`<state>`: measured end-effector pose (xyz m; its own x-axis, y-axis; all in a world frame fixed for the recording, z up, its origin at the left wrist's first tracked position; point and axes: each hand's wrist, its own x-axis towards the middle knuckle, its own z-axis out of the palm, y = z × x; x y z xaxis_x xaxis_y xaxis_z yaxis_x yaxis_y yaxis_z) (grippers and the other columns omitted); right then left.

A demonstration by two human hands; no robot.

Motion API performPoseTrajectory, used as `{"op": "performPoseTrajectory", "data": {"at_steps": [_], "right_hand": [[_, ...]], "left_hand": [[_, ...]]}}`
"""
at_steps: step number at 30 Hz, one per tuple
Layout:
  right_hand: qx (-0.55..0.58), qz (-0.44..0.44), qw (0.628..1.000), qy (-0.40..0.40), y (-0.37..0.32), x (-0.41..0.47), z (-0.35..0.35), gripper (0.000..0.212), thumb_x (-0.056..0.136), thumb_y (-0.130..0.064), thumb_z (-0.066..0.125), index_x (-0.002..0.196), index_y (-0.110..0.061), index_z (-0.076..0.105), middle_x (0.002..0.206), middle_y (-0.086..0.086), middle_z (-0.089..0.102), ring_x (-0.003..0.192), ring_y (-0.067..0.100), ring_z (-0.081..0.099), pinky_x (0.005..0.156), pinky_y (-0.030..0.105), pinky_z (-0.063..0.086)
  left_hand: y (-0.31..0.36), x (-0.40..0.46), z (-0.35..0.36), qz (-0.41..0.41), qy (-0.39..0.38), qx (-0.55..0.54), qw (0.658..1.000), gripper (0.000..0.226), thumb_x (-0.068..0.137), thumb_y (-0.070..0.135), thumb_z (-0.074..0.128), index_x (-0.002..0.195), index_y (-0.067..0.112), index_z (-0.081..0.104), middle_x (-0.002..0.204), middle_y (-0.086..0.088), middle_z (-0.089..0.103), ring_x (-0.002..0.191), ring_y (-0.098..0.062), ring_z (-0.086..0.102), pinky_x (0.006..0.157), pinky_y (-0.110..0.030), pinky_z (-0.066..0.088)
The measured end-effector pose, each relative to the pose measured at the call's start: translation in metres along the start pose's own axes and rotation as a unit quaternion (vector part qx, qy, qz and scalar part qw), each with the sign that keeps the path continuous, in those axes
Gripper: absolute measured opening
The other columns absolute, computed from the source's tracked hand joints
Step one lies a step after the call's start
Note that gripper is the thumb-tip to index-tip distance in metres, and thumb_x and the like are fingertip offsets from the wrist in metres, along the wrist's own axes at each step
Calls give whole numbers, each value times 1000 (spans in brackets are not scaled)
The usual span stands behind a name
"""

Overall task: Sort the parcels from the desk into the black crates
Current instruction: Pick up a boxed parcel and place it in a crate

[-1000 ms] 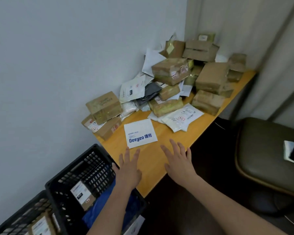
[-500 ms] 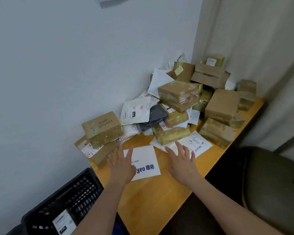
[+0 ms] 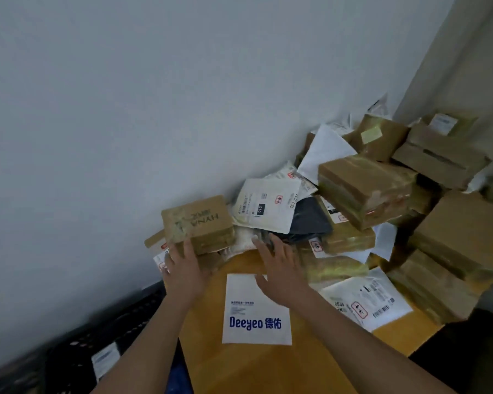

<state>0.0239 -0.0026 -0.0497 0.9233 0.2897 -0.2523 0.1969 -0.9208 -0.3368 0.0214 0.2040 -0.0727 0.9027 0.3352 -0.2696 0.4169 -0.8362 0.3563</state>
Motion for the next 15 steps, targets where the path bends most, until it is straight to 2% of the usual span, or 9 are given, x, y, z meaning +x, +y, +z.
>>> {"op": "performPoseTrajectory", "data": {"at_steps": [4,7,9,12,15], "right_hand": [[91,-47,994,-47,-5,44,-1,83,93,-24,60,157,-28,6,163,5,-4,149,34,5,118,49,24],[152,-70,983,-80,-6,78,-3,87,92,-27,61,157,-28,3,163,3,-6,150,35,-2,120,53,17],[185,-72,975,-99,-8,96,-4,89,92,-30,61,157,-27,1,164,2,-4,151,34,0,120,53,16],[247,-66,958,-128,-14,113,-10,88,90,-26,66,156,-23,6,158,3,20,147,26,21,117,42,25],[325,-65,930,-157,-16,121,-18,80,90,-23,70,152,-27,20,144,-8,45,134,14,43,102,28,39]], "left_hand": [[-5,16,1,-52,8,-111,992,101,88,36,68,155,26,-6,161,-17,-6,146,-42,7,117,-57,20],[-9,36,-1,-83,32,-186,979,95,82,35,69,154,20,9,156,-19,17,140,-42,24,114,-53,29],[-10,43,-6,-118,39,-270,955,89,82,29,74,149,17,17,146,-11,33,133,-34,38,109,-50,38],[-8,52,-11,-182,2,-383,906,82,86,10,72,148,17,18,131,1,40,125,-25,43,107,-48,41],[-12,63,-11,-229,-43,-452,861,70,86,5,65,143,22,29,135,1,47,123,-24,44,109,-45,37]]}}
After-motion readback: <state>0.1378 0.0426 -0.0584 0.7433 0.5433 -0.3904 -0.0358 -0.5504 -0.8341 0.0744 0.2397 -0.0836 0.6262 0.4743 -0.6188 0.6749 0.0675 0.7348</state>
